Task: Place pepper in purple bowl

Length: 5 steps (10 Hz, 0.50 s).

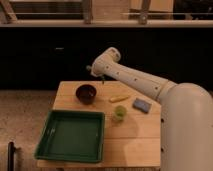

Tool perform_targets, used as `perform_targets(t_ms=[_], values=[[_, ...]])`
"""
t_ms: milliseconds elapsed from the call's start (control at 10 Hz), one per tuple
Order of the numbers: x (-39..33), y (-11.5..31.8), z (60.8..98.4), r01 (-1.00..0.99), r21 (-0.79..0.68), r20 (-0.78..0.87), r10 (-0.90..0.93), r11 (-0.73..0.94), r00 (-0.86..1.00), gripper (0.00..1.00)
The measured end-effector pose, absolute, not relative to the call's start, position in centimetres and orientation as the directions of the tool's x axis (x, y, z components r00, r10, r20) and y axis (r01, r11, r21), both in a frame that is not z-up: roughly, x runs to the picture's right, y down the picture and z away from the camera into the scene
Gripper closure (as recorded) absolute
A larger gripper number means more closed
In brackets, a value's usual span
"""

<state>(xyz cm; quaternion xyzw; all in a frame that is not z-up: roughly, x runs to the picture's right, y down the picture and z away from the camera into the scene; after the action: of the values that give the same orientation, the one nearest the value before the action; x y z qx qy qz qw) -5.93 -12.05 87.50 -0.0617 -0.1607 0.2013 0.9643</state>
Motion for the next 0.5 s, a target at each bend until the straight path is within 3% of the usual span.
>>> perform_targets(t_ms=[500], values=[[-6.69,-11.07,86.93,-0.204,-0.264,0.372,0.295,0.943,0.88,1.0]])
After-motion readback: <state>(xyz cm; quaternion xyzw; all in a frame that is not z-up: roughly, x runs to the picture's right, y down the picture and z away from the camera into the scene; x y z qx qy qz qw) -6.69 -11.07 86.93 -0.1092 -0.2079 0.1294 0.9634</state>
